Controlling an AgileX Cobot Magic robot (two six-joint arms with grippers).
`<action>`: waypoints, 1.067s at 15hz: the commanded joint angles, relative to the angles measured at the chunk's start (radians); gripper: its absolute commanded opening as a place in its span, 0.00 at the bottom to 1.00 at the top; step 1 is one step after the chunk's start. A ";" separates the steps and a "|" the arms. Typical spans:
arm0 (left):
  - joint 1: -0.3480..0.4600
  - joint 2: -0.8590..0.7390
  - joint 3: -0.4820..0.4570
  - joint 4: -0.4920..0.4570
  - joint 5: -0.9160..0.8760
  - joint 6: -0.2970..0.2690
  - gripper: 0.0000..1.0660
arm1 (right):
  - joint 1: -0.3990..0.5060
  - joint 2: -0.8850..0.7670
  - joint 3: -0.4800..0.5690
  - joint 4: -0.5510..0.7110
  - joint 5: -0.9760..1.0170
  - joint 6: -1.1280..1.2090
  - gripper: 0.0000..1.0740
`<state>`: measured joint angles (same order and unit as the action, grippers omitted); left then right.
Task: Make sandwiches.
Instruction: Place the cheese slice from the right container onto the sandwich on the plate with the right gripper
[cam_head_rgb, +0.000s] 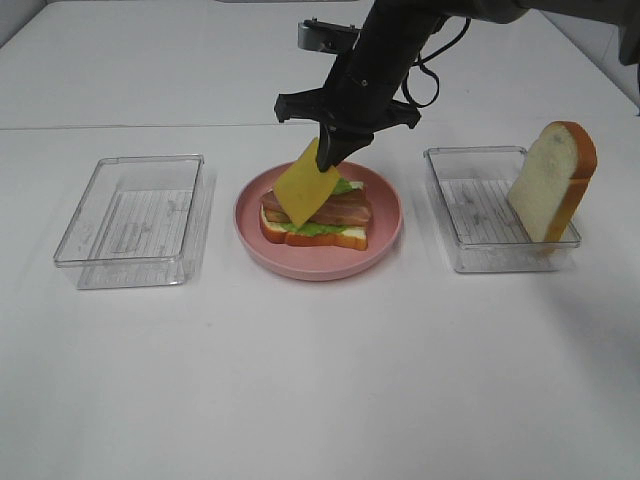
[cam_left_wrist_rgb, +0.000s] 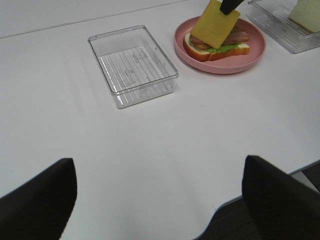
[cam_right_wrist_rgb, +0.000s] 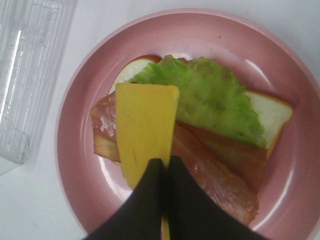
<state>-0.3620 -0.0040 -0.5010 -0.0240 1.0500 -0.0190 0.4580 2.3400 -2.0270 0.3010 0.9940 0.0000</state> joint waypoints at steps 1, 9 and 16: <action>-0.002 -0.024 0.002 -0.002 -0.005 0.000 0.80 | -0.001 0.005 -0.001 -0.014 0.005 0.011 0.00; -0.002 -0.024 0.002 -0.002 -0.005 0.000 0.80 | -0.001 0.005 -0.001 -0.067 0.032 0.027 0.61; -0.002 -0.024 0.002 -0.002 -0.005 0.000 0.80 | -0.002 -0.089 -0.003 -0.308 0.059 0.097 0.61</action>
<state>-0.3620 -0.0040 -0.5010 -0.0240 1.0500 -0.0190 0.4530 2.2450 -2.0270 -0.0290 1.0480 0.0980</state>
